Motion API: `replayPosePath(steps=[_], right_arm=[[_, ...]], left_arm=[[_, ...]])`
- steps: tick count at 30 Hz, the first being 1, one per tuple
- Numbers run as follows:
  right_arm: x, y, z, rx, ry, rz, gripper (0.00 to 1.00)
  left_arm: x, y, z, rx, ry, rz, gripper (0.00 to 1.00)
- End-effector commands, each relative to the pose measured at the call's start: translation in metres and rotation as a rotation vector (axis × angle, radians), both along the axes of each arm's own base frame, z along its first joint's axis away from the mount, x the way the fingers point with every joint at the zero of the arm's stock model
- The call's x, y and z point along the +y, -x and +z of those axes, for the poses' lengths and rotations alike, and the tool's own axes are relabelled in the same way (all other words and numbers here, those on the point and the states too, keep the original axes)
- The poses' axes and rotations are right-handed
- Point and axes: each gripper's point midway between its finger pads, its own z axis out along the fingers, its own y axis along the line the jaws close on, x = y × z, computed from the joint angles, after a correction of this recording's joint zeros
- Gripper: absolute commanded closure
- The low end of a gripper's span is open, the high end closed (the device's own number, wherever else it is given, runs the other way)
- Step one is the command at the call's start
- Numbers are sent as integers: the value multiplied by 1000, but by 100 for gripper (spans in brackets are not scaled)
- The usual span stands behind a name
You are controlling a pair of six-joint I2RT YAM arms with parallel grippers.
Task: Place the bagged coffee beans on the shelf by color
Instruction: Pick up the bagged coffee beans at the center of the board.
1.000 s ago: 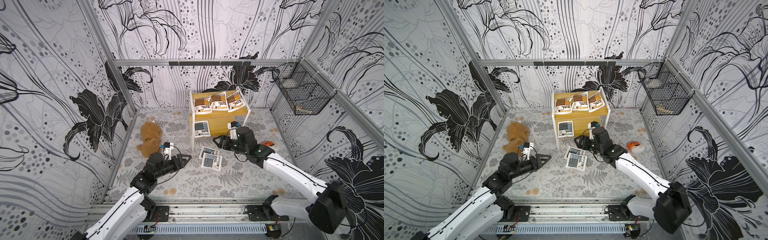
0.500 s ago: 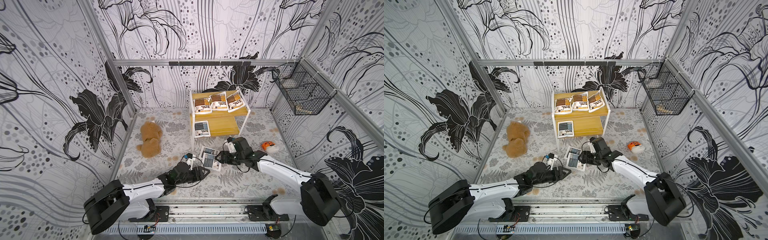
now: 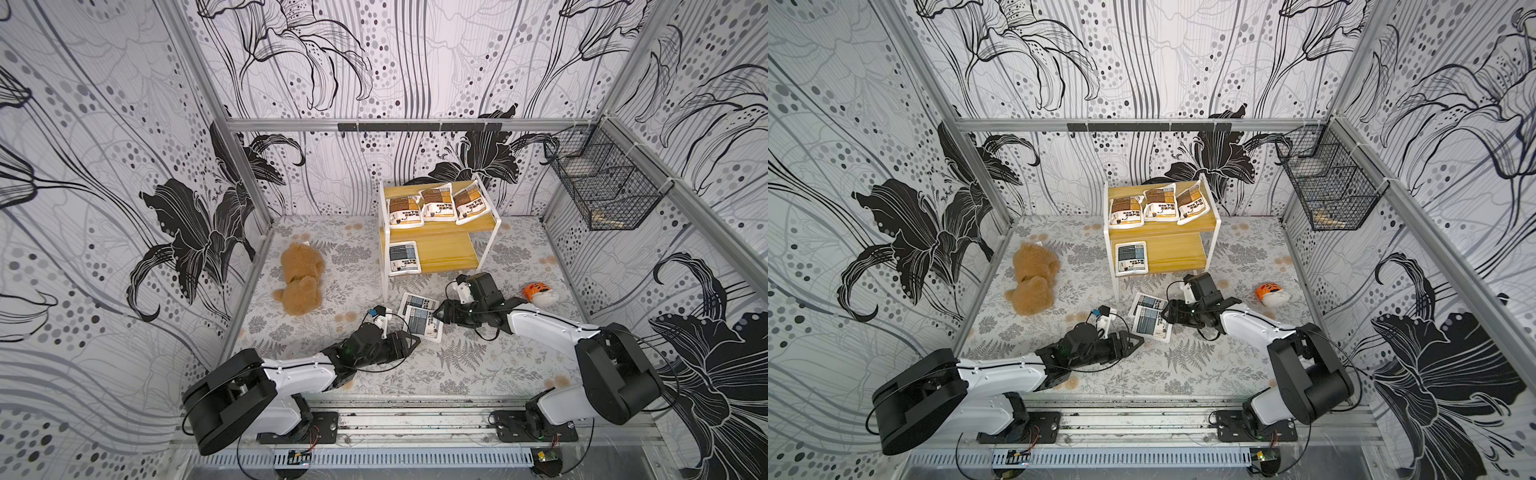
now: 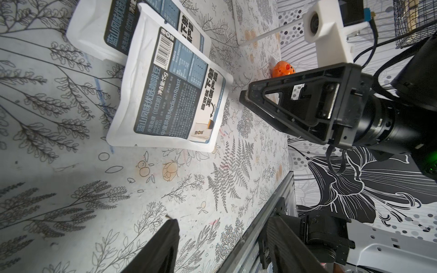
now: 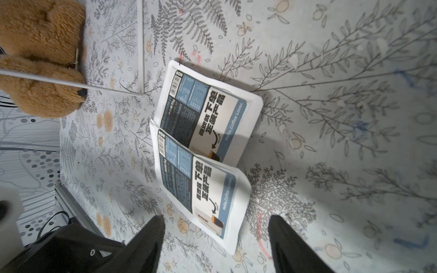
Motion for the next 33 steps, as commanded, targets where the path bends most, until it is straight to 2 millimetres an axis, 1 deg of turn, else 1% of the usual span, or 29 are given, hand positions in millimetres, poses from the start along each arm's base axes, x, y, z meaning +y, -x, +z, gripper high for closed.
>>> replayPosePath(steps=[1, 5, 8, 12, 18, 21, 23, 25, 30, 33], right_arm=[[3, -2, -3, -18, -18, 36, 26], [9, -4, -1, -29, -49, 58, 27], [13, -3, -4, -21, -66, 77, 29], [16, 0, -7, -7, -85, 96, 33], [17, 4, -8, -9, -96, 104, 37], [11, 4, -12, -5, -67, 84, 37], [4, 3, -17, 1, -24, 54, 34], [0, 2, -19, -2, -3, 43, 33], [6, 1, -22, 6, -21, 69, 33], [13, 0, -19, -5, -59, 92, 35]], left_arm=[[-7, -14, 9, -53, 3, 4, 36], [-11, -20, 1, -49, -25, -4, 36], [-12, -24, -7, -38, -37, 0, 36], [-14, -32, -11, -36, -45, 0, 36], [-15, -41, -16, -34, -72, -12, 36], [-14, -44, -20, -29, -80, -15, 36], [-13, -45, -20, -29, -83, -10, 36], [-11, -46, -22, -25, -86, -7, 36], [-14, -51, -26, -24, -100, -20, 36], [-17, -54, -29, -22, -116, -33, 36]])
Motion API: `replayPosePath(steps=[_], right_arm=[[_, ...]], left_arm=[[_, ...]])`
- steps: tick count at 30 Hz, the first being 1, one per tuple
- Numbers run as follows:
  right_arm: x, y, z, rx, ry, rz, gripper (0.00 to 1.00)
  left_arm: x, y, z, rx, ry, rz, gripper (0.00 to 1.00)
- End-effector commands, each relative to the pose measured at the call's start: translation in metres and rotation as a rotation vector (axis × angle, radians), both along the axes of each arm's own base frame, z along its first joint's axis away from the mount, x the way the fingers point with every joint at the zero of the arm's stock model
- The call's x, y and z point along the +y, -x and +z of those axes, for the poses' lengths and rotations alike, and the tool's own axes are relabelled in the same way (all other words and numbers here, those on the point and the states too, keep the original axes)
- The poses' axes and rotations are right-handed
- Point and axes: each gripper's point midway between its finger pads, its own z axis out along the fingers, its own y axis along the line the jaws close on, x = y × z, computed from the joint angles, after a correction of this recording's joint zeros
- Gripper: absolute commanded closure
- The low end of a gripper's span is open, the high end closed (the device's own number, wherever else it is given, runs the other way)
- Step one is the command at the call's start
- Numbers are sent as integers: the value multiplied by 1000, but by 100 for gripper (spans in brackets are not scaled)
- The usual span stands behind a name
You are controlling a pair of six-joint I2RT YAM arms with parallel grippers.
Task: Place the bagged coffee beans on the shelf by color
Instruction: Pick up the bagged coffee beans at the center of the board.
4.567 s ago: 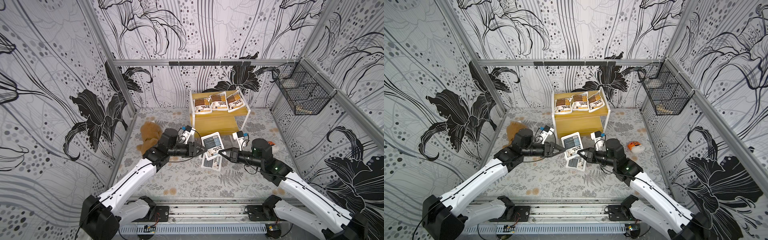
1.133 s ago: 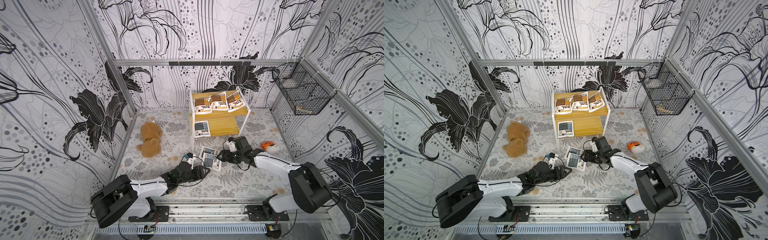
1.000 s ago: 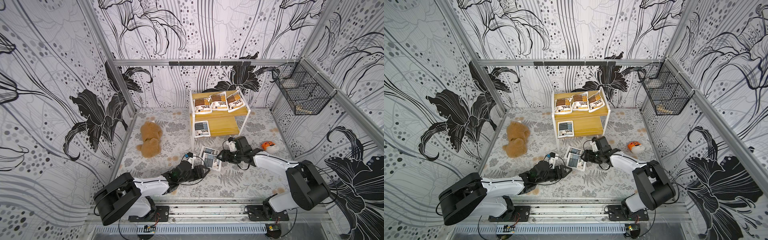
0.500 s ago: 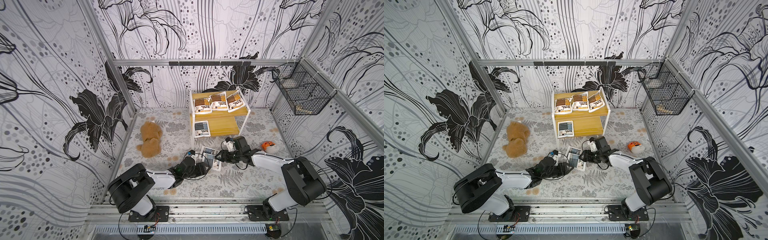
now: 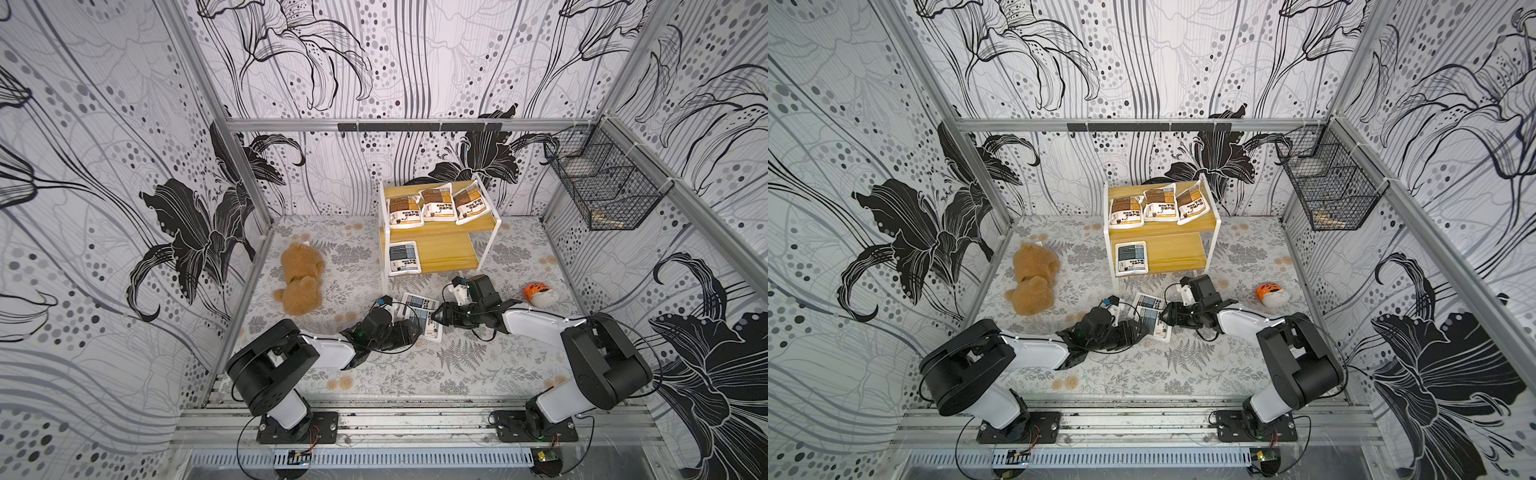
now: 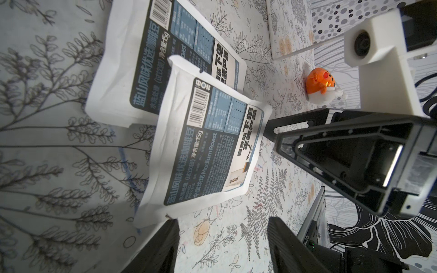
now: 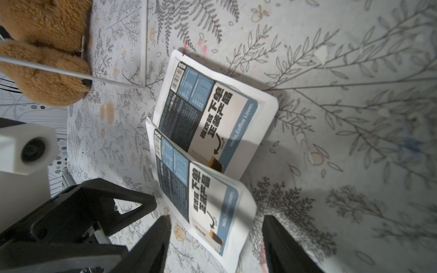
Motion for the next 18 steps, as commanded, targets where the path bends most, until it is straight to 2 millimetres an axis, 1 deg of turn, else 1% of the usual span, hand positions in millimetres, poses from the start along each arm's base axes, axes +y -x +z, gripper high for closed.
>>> replayPosePath(steps=[1, 6, 10, 13, 15, 16, 18], right_arm=[[6, 1, 0, -12, -32, 38, 35], [13, 2, 6, -27, -82, 64, 41], [16, 6, 15, -51, -126, 73, 54], [17, 11, 18, -57, -154, 76, 64], [17, 14, 18, -57, -175, 72, 65], [16, 16, 15, -51, -171, 70, 65], [12, 17, 10, -47, -148, 60, 61]], left_arm=[[-6, -8, 3, -29, -8, -31, 36], [-7, -10, -4, -22, -25, -45, 36], [-9, -11, -8, -15, -25, -52, 36], [-10, -11, -9, -14, -19, -55, 36], [-10, -9, -10, -11, -20, -62, 36], [-9, -9, -11, -10, -20, -63, 36], [-7, -7, -12, -9, -23, -64, 36]])
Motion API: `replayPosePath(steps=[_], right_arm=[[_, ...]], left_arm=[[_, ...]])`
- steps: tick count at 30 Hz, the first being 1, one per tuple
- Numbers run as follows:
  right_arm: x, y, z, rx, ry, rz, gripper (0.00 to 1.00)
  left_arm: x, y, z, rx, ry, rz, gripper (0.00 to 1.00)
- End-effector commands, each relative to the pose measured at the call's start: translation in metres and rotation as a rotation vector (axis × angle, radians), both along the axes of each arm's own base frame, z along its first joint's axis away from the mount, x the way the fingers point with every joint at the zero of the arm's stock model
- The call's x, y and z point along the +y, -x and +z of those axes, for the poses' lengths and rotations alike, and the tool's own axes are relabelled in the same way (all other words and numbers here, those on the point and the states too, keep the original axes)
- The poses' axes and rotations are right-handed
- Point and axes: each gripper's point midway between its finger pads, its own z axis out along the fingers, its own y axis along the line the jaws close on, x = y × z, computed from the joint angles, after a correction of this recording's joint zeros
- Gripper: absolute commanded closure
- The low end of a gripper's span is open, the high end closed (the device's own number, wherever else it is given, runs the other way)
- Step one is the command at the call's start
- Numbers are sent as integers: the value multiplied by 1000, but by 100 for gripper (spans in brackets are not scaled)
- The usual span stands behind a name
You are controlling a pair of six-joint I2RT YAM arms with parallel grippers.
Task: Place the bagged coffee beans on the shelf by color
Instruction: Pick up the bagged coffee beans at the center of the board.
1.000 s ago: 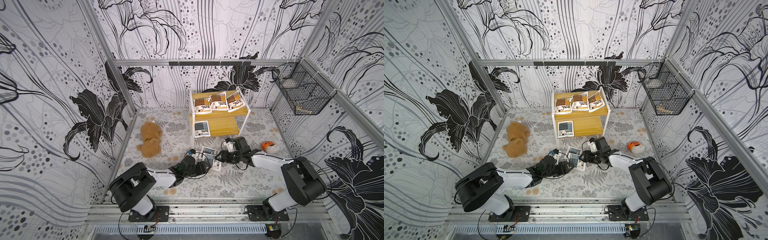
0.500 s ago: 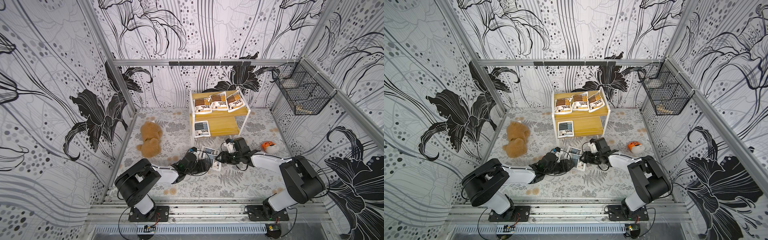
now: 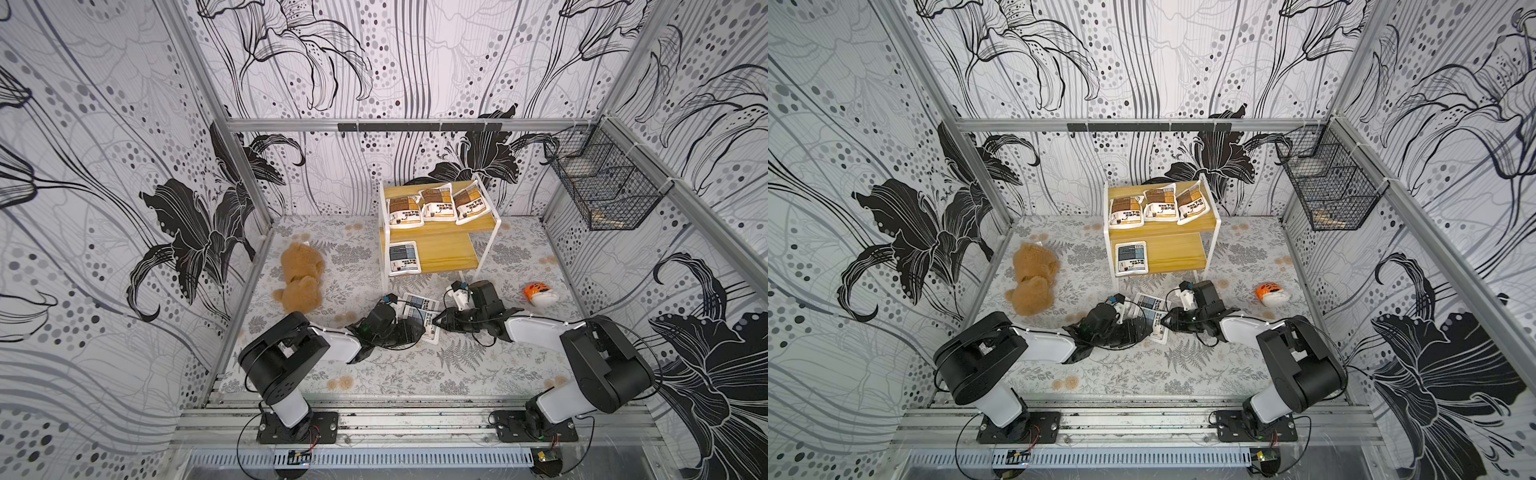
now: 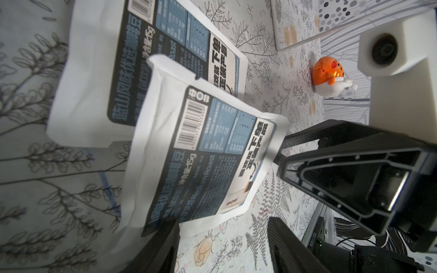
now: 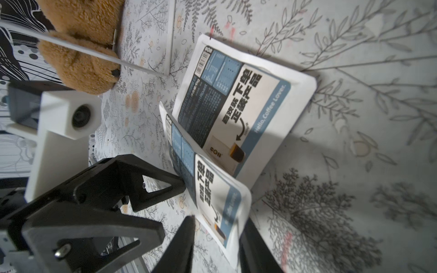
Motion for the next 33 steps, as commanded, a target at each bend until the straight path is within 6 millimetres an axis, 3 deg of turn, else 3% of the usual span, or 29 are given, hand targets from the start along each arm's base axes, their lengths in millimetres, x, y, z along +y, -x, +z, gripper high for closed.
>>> replayPosePath(steps=[1, 6, 8, 12, 15, 20, 23, 27, 33], right_arm=[[2, 1, 6, -24, -25, 10, 60], [5, 0, 5, -23, -32, 25, 59], [8, -1, 8, -28, -54, 25, 66], [8, 0, 15, -50, -82, 11, 91], [5, 4, 18, -65, -78, 6, 100], [-4, 14, 27, -92, -81, -23, 100], [-11, 23, 36, -103, -106, -64, 100], [-21, 36, 54, -101, -182, -143, 100], [-40, 44, 102, -172, -279, -273, 100]], left_arm=[[1, 0, -3, -16, -3, -15, 36], [6, 4, -8, -7, -13, -24, 36], [6, 4, -9, -4, -16, -27, 36], [5, 3, -8, -6, -16, -32, 36], [4, 2, -6, -7, -13, -37, 36], [9, 9, 2, -12, 5, -38, 36], [12, 18, 18, -9, 58, -36, 35], [13, 31, 53, -5, 245, 9, 34], [-11, 57, 115, -17, 504, -29, 28]])
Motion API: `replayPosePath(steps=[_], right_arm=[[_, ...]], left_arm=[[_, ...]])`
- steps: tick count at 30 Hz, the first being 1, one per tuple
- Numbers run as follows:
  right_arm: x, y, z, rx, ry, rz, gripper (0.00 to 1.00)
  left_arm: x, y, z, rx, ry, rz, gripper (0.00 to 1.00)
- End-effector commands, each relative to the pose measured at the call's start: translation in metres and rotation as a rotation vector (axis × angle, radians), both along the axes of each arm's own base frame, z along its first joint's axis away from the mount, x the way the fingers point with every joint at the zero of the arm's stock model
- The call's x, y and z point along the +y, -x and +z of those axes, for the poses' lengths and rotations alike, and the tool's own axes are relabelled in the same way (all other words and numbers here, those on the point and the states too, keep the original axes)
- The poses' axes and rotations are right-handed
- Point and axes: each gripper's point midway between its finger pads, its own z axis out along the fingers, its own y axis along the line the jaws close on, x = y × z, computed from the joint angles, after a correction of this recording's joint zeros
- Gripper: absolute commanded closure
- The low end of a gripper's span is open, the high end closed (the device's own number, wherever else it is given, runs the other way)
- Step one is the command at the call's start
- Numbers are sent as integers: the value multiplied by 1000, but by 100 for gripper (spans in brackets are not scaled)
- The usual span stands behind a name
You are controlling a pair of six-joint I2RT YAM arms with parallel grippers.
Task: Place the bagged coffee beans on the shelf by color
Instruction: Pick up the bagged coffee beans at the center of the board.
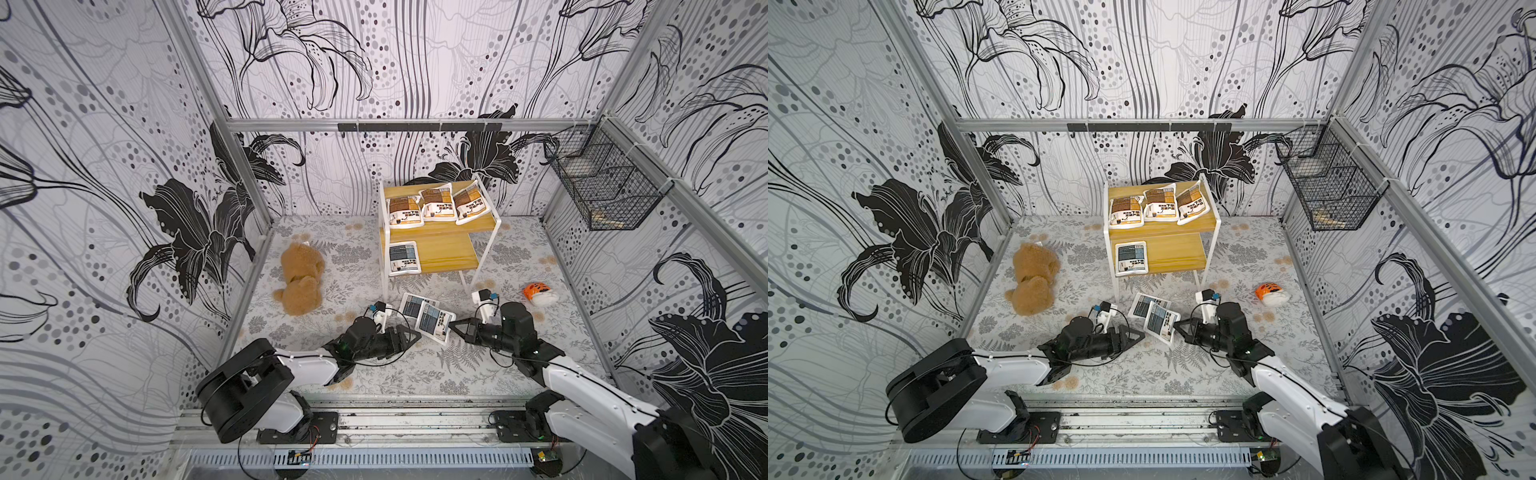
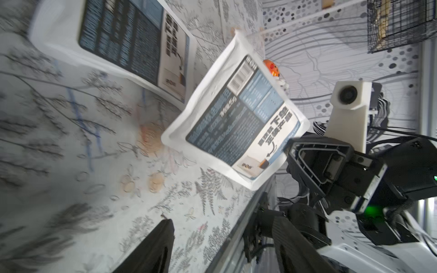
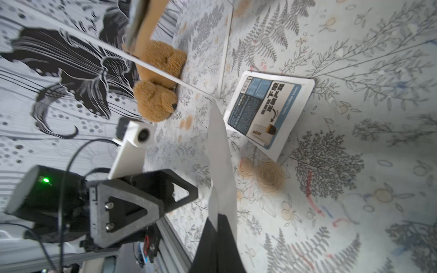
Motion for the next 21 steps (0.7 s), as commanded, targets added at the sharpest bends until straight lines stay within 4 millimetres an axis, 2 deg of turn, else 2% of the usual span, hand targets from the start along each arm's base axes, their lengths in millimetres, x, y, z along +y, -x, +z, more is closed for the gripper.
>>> replayPosePath(steps=[1, 5, 8, 10, 14, 16, 21], right_arm=[[-11, 0, 28, -7, -60, -94, 100], [-19, 5, 76, -76, -119, -134, 100], [-25, 8, 113, -135, -175, -159, 100], [-26, 9, 133, -163, -208, -163, 100], [-23, 11, 161, -187, -285, -155, 100], [-22, 12, 172, -196, -316, -148, 100], [-20, 15, 196, -218, -361, -124, 100]], left_arm=[[-21, 6, 67, -50, 240, -10, 28], [-30, 10, 121, -102, 365, -11, 27], [-31, 12, 154, -126, 419, 2, 27], [-30, 14, 172, -137, 461, 13, 26], [-30, 18, 207, -174, 535, 28, 26], [-33, 18, 219, -197, 548, 25, 26], [-39, 15, 226, -219, 541, 28, 26]])
